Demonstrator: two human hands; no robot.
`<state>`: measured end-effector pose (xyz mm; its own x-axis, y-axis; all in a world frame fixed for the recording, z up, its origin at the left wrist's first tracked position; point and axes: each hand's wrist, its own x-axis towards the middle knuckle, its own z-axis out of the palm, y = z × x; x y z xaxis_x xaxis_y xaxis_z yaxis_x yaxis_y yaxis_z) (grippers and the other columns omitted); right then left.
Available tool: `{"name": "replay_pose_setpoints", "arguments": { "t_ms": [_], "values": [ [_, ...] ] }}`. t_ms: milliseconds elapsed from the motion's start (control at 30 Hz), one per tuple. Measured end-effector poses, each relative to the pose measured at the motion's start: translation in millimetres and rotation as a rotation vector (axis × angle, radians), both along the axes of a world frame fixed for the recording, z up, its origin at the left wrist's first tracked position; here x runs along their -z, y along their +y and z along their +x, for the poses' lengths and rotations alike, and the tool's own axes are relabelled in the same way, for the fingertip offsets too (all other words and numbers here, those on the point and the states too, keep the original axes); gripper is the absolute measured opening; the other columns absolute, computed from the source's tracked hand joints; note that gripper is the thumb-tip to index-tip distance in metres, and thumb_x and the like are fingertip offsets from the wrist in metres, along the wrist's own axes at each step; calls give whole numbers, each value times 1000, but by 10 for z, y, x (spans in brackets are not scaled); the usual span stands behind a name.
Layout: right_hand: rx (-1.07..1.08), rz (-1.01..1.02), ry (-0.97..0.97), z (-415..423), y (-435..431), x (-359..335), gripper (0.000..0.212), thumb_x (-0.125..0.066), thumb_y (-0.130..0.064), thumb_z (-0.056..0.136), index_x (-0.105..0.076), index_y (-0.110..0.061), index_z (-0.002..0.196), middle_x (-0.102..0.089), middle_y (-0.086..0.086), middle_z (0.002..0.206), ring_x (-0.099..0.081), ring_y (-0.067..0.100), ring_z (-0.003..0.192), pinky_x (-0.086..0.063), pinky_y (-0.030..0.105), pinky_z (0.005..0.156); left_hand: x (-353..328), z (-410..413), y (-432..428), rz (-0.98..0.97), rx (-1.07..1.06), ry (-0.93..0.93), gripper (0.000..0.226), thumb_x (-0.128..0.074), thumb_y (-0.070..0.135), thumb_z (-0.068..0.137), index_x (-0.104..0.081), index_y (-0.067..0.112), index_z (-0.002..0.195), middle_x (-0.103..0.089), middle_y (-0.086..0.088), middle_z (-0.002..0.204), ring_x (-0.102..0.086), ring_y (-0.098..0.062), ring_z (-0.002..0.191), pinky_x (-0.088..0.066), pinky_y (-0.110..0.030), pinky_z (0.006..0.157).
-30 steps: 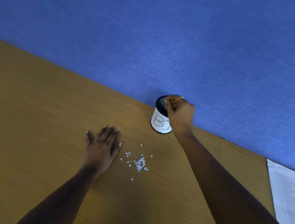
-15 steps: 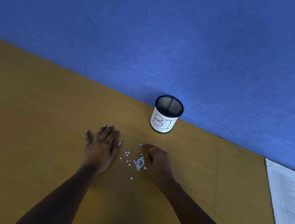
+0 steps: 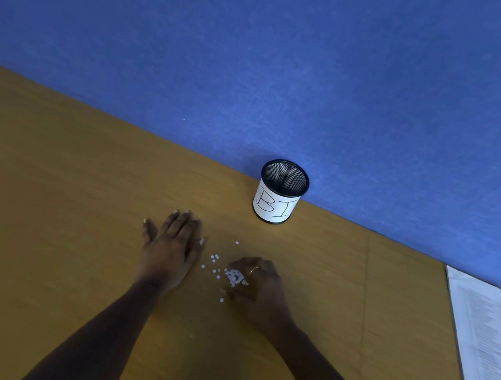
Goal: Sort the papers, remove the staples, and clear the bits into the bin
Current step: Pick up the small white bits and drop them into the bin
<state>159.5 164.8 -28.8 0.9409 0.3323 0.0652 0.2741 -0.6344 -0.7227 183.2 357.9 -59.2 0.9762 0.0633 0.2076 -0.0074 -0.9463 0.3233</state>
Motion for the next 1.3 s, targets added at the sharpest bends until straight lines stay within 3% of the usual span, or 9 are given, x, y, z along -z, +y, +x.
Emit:
{"name": "replay_pose_setpoints", "arguments": {
  "t_ms": [67, 133, 367, 467, 567, 767, 933, 1167, 1300],
  "values": [
    [-80, -28, -33, -21, -23, 37, 55, -71, -47, 64, -68, -13, 107, -60, -1, 111, -34, -7, 102, -25, -3, 89, -5, -3, 1, 2, 1, 3, 70, -17, 54, 83, -53, 15, 128, -49, -4, 139, -36, -21, 136, -18, -63, 105],
    [-103, -47, -30, -33, -27, 59, 63, -67, -55, 62, -66, -16, 111, -59, -2, 113, -32, -8, 102, -29, 4, 91, -5, -2, 2, 0, 2, 15, 73, -15, 55, 82, -51, 16, 130, -46, -3, 142, -33, -20, 138, -16, -62, 107],
    [89, -56, -11, 126, 50, 45, 46, -72, -17, 76, -60, -9, 120, -52, 8, 122, -46, 17, 115, -27, 11, 94, 1, 2, 0, -10, -1, 24, 73, -13, 56, 81, -49, 18, 132, -44, -2, 143, -30, -18, 139, -14, -61, 108],
    [177, 19, 5, 170, 39, 19, 34, -67, -7, 80, -63, -4, 113, -56, 7, 112, -55, 10, 95, -36, 6, 82, -5, 0, -2, 0, -8, 35, 75, -10, 57, 80, -48, 19, 133, -42, -1, 145, -28, -17, 140, -13, -60, 108],
    [258, 57, 48, 191, -44, -28, 25, -66, -4, 80, -64, 0, 105, -57, 3, 95, -50, -4, 70, -37, -3, 63, -9, -8, -3, -3, -6, 40, 77, -9, 57, 80, -46, 18, 134, -41, -1, 145, -27, -17, 140, -12, -59, 109],
    [270, 54, 283, 62, -130, -11, 42, -80, -2, 63, -61, -3, 99, -55, 1, 81, -52, -5, 49, -40, 2, 52, -3, 1, -1, 29, -7, 42, 72, -12, 55, 82, -49, 18, 132, -44, -1, 143, -31, -18, 138, -16, -59, 108],
    [272, 52, 291, 116, 29, -27, 44, -81, -2, 62, -59, -4, 100, -53, -2, 82, -47, -1, 56, -40, 3, 54, 2, 0, 4, 31, -10, 46, 73, -11, 56, 82, -48, 19, 132, -44, -1, 143, -30, -17, 139, -16, -59, 108],
    [297, 75, 198, 300, 253, -25, 37, -73, 3, 68, -60, 0, 102, -60, 9, 87, -63, 23, 75, -38, -2, 54, 4, 1, 5, 21, -10, 55, 76, -9, 58, 80, -46, 21, 135, -41, 1, 146, -27, -16, 140, -13, -59, 109],
    [281, 76, 71, 280, 266, 13, 32, -63, 8, 73, -61, 2, 104, -62, 17, 104, -55, 15, 78, -40, 5, 65, 8, 3, 4, 19, -14, 52, 75, -10, 58, 80, -47, 21, 134, -42, 0, 145, -28, -16, 139, -13, -59, 109]
  ]
}}
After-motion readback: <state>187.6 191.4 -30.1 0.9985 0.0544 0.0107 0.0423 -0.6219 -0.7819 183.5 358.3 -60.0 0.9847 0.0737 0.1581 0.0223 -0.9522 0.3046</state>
